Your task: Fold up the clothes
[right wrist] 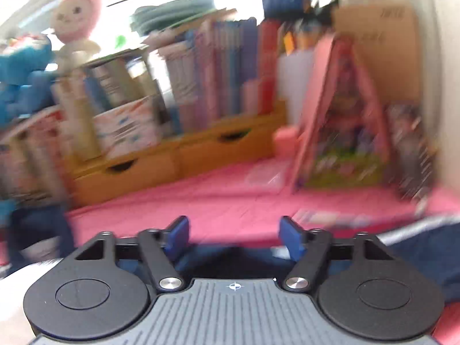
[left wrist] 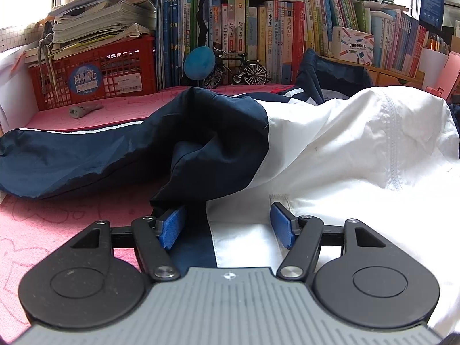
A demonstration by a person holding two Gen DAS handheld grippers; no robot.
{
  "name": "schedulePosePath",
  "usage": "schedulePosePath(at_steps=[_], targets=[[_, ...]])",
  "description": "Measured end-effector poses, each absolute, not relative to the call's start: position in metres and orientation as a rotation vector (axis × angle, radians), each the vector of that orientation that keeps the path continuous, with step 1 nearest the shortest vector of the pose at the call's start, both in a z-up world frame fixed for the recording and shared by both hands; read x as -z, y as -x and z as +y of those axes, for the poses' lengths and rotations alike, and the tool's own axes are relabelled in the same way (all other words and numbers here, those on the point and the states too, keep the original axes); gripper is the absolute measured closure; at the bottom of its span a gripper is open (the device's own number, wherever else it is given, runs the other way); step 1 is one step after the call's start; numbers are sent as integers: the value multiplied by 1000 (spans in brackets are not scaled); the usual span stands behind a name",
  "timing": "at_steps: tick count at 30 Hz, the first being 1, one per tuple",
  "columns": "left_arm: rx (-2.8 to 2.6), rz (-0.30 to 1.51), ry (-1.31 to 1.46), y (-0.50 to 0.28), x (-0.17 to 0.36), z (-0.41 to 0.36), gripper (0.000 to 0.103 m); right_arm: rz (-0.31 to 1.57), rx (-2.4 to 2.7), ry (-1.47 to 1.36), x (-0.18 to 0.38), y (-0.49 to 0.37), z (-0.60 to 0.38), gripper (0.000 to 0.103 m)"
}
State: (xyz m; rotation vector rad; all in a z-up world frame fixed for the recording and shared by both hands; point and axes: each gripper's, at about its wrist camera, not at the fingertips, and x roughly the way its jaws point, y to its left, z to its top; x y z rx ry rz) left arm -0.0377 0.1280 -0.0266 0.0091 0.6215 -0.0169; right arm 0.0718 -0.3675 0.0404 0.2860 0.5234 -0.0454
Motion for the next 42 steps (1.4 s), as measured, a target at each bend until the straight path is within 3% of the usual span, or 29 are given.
schedulePosePath(at_steps=[4, 9, 12, 17, 20, 29, 31, 37, 41, 42], targets=[[25, 624, -10, 37, 27, 128, 33, 540, -129, -269, -36, 8, -364, 30], [24, 624, -11, 37, 28, 127, 33, 507, -245, -68, -52, 118, -341, 20], [38, 623, 1, 38, 28, 129, 29, 524, -350, 160, -54, 169, -304, 14], [73, 556, 22, 58, 15, 130, 29, 520, -553, 532, -16, 225, -237, 13], [143, 488, -1, 90, -4, 121, 29, 476, -529, 675, 9, 230, -205, 13], [512, 349, -187, 199, -31, 54, 11, 371, -348, 355, -37, 180, -209, 24], [535, 331, -242, 203, -25, 35, 6, 371, -334, 303, -43, 167, -207, 29], [305, 410, -293, 169, 8, 27, 7, 362, -312, 303, -39, 166, -203, 30], [130, 413, -376, 167, 22, 46, 7, 376, -235, 496, -3, 188, -195, 31], [89, 401, -415, 170, 23, 48, 7, 381, -212, 572, 10, 194, -192, 38]])
